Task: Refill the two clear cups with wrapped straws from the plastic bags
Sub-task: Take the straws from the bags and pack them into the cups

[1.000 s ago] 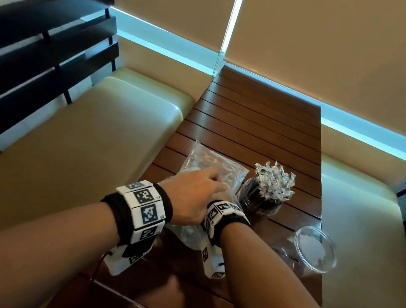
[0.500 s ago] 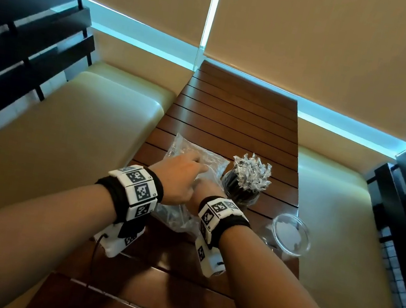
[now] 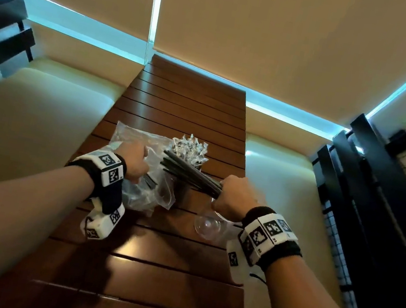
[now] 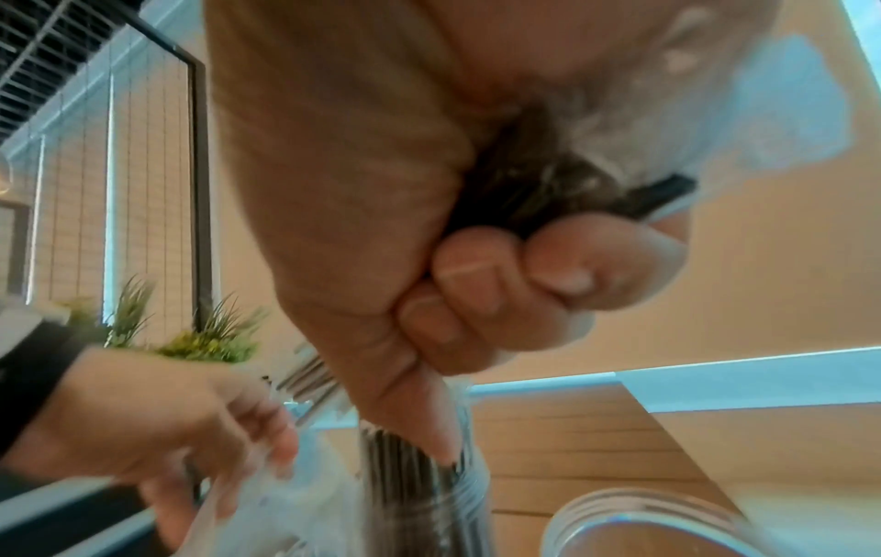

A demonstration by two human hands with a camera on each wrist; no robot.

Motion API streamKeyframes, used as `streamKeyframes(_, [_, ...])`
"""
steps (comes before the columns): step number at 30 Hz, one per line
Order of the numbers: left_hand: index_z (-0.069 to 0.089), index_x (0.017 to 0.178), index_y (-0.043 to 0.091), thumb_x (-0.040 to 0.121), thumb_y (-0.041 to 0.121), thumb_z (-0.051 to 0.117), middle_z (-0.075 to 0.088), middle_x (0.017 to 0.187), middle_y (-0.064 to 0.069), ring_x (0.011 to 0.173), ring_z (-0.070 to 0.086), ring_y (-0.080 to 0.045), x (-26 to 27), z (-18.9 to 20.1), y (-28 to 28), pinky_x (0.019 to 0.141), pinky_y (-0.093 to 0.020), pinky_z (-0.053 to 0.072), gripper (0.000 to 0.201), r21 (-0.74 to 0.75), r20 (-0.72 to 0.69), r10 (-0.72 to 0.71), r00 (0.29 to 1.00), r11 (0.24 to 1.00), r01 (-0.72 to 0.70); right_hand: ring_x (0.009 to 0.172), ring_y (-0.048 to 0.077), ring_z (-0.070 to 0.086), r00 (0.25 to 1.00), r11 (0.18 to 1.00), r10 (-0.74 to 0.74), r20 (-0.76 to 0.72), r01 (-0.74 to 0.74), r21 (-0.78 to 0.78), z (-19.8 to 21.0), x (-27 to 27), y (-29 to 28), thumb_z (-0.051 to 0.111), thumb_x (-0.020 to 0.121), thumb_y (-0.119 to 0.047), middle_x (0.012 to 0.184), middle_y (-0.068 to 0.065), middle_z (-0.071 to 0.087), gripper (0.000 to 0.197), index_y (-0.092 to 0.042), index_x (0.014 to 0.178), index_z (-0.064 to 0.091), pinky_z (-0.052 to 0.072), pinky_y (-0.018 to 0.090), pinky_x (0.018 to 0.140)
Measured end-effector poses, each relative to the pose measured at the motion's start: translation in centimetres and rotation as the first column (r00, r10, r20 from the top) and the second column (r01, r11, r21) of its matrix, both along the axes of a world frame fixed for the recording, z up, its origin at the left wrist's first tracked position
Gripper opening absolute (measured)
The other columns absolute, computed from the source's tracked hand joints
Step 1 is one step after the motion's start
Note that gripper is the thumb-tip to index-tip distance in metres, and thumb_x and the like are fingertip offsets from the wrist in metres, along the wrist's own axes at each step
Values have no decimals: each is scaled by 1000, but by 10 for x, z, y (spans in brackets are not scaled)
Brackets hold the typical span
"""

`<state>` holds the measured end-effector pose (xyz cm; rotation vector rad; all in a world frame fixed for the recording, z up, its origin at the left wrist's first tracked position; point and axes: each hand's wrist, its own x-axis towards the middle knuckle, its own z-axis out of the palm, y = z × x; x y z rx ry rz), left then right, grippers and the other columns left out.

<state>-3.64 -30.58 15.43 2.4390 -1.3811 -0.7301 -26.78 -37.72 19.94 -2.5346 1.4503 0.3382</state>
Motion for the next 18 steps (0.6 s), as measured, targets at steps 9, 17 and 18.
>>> streamKeyframes(9, [58,117,9,66,20,71,65,114,-13,107,62,-28,-70,39,-3,91,-39,51,53,-346,-608,-128,783,931,-116,70,23,62,872,986,-111,477,156,-56,-14,1,16,52,77,-39,73,-6,64,16,-25,80,58,55,36,69])
streamKeyframes(17, [58,80,16,79,37,78,57,64,2,65,60,-13,-95,75,-13,69,-33,54,29,-281,-924,26,380,626,-727,86,27,66,788,991,89,609,-131,25,-32,39,34,62,89,-28,92,0,66,28,-15,111,51,53,37,74])
streamKeyframes(18, [58,77,16,80,37,77,58,62,1,61,59,-13,-93,76,-11,67,-32,54,28,-352,-870,56,489,625,-697,87,21,64,777,973,165,607,-229,29,-28,37,33,65,88,-28,94,-5,63,32,-15,115,51,50,32,73])
